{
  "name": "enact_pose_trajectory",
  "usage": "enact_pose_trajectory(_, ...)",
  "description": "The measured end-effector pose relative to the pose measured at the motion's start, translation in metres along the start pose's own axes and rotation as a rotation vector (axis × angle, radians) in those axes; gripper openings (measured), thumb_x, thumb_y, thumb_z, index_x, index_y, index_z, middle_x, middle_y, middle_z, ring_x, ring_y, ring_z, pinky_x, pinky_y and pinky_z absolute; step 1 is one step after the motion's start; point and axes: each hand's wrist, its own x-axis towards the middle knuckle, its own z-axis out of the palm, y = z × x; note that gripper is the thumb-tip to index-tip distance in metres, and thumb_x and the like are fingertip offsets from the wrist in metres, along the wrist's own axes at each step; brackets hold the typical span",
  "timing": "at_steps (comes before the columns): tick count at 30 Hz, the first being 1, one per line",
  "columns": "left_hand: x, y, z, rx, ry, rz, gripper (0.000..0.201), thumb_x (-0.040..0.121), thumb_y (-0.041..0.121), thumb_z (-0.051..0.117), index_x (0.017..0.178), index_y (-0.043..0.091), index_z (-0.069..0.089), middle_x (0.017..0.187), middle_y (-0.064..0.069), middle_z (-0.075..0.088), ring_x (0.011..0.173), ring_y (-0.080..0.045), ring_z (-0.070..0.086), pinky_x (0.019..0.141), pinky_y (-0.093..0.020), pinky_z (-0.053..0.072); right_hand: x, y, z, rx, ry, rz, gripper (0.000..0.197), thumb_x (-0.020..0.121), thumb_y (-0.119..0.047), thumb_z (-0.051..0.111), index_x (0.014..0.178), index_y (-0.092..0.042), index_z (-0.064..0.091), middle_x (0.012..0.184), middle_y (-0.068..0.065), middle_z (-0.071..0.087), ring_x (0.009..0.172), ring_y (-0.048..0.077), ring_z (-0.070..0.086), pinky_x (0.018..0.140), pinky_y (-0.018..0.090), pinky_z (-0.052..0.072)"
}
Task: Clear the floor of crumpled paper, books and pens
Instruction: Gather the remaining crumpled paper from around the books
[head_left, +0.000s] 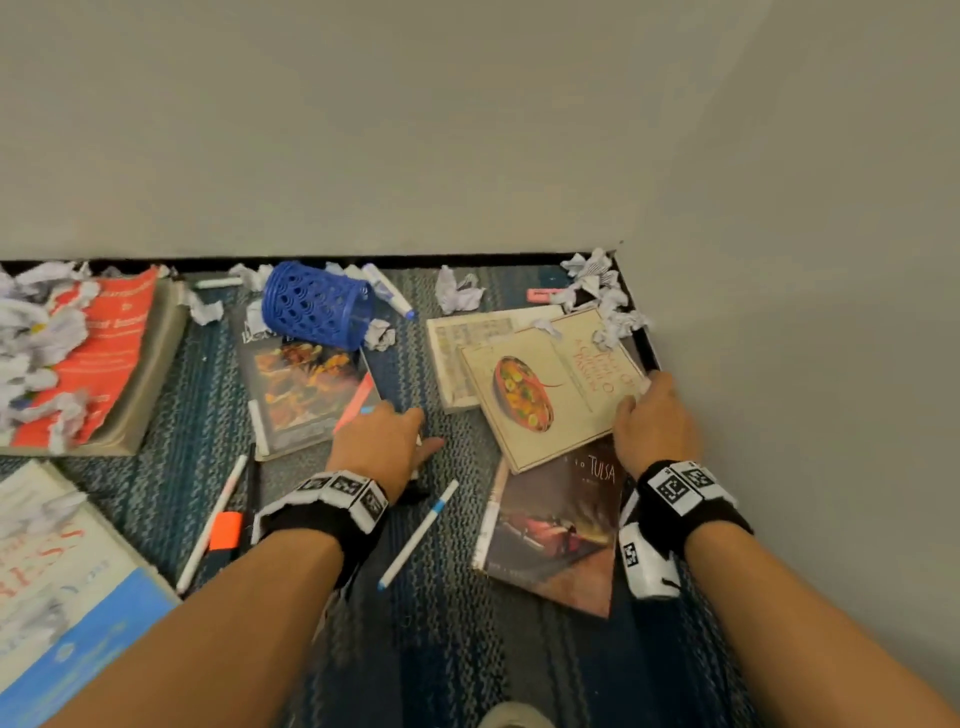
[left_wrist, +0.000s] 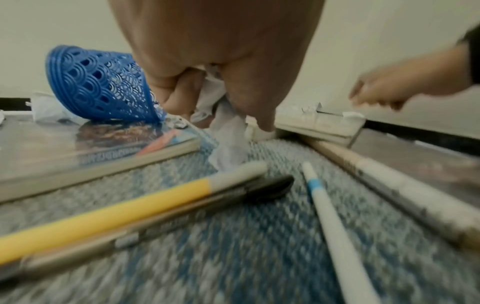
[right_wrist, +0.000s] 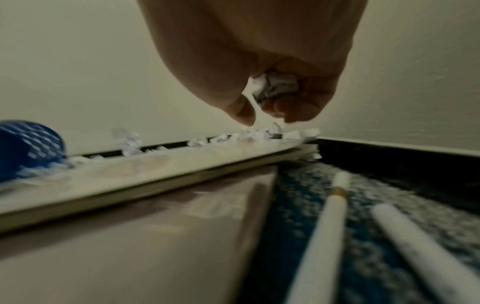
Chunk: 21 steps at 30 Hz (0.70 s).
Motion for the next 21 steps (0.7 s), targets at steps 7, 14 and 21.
enact_pose_trajectory(7, 0.016, 0.029, -0.061, -0.033, 0.167, 0.039, 0.054, 0.099, 0.053, 0.027, 0.085, 0.017, 0.065, 0.087, -0.007, 0.068, 0.083, -0.028, 0.065, 0.063, -0.032, 0.043, 0.03, 0.033, 0.017, -0.157, -0.1, 0.009, 0.023, 0.101, -0.023, 0.036, 0.111, -0.003, 0.044, 0.108, 0.021, 0.063, 0.091, 0.037, 0.062, 0.065, 0.033, 0.038)
enact_pose_trajectory(14, 0.032, 0.015, -0.077, -0.202, 0.167, -0.002, 0.046, 0.093, 0.055, 0.047, 0.077, 0.013, 0.057, 0.088, -0.007, 0.057, 0.082, -0.027, 0.06, 0.066, -0.032, 0.044, 0.042, 0.018, 0.0, -0.141, 0.016, -0.161, 0.026, 0.097, -0.026, 0.042, 0.095, -0.004, 0.055, 0.092, 0.013, 0.054, 0.082, 0.03, 0.055, 0.065, 0.031, 0.035)
enact_pose_trajectory(21, 0.097, 0.034, -0.082, -0.235, 0.148, 0.0, 0.03, 0.096, 0.026, 0.05, 0.12, 0.008, 0.051, 0.121, -0.019, 0.056, 0.109, -0.038, 0.057, 0.085, -0.043, 0.046, 0.087, -0.018, 0.002, 0.084, -0.007, -0.191, 0.039, 0.096, -0.028, 0.051, 0.115, 0.005, 0.054, 0.133, 0.016, 0.038, 0.109, 0.026, 0.049, 0.098, 0.032, 0.04)
